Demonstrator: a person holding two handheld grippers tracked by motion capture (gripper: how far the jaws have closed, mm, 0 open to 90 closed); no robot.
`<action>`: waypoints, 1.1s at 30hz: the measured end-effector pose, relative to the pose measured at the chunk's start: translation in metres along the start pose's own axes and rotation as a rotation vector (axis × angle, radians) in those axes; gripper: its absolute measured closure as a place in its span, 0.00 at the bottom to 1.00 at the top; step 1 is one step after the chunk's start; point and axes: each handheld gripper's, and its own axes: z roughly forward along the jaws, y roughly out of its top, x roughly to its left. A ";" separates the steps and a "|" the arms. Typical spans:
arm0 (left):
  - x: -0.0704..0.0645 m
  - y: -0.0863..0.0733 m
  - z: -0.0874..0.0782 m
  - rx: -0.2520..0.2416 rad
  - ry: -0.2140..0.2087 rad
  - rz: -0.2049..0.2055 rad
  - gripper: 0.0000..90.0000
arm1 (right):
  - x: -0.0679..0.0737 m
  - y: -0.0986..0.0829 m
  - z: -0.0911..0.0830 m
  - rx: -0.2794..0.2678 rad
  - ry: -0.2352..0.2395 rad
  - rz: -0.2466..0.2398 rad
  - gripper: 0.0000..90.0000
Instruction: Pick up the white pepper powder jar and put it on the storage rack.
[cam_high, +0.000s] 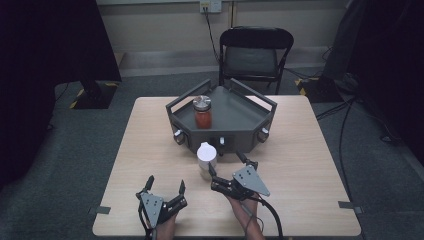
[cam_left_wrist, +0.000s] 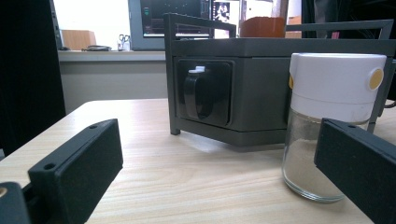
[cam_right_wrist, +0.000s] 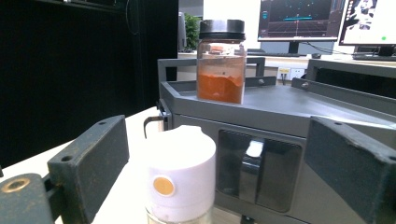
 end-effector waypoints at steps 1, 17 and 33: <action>0.000 0.000 0.000 0.000 0.000 0.000 0.01 | 0.001 0.000 0.002 0.001 0.001 0.000 0.07; 0.000 0.000 0.000 0.000 0.000 0.000 0.01 | 0.007 0.005 0.033 0.037 0.033 0.018 0.12; 0.000 0.000 0.000 0.000 0.000 0.000 0.01 | 0.027 -0.011 0.052 0.094 0.002 -0.010 0.18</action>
